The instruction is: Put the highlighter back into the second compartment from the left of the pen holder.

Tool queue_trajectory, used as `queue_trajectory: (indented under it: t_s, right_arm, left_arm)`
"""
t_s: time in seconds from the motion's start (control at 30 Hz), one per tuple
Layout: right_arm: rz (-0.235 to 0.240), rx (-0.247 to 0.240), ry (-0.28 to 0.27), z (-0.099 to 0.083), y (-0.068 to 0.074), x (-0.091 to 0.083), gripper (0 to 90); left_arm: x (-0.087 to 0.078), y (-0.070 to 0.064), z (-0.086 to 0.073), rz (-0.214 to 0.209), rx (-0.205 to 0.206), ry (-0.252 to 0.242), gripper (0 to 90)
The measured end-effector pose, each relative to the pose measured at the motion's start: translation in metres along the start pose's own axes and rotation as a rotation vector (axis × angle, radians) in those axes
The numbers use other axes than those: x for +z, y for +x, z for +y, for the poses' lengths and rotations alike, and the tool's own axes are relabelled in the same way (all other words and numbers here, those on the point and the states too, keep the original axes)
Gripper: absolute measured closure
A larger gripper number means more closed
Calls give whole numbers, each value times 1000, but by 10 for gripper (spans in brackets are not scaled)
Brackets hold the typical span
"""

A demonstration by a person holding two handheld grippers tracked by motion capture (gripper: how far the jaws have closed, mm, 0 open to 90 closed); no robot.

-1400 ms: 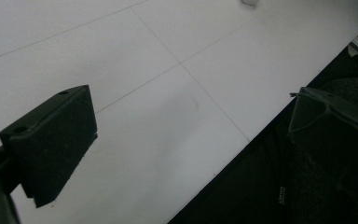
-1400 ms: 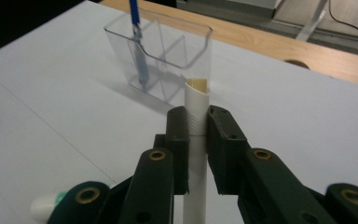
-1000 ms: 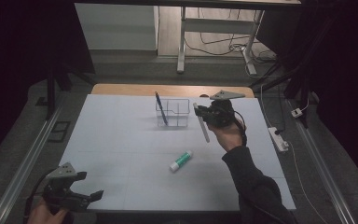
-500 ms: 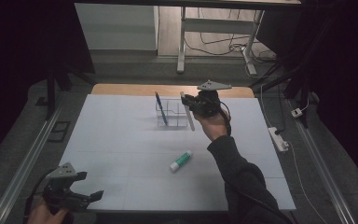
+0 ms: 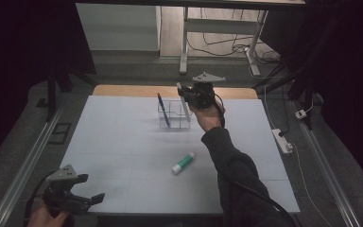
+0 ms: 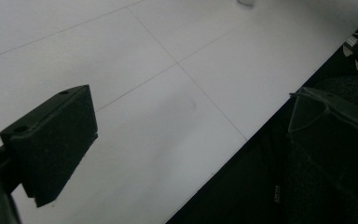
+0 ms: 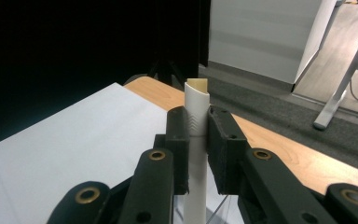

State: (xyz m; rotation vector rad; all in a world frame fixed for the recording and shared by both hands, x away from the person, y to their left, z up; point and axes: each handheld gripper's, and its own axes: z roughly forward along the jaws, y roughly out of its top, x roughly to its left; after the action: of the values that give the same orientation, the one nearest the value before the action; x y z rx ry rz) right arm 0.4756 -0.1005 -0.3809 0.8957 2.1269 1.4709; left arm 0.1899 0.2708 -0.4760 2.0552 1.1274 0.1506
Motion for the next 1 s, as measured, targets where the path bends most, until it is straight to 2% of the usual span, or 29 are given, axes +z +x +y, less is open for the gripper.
queue_trajectory:
  t_s: [0.57,0.77,1.0]
  right_arm:
    - [-14,36,-38,9,-10,34,784]
    - [-18,2,-39,10,-9,46,784]
    - [-20,-16,-39,10,-6,59,784]
  left_arm:
    - [0,0,0,-4,4,4,13]
    - [1,-1,0,-5,7,5,12]
    - [1,-1,0,-4,11,9,12]
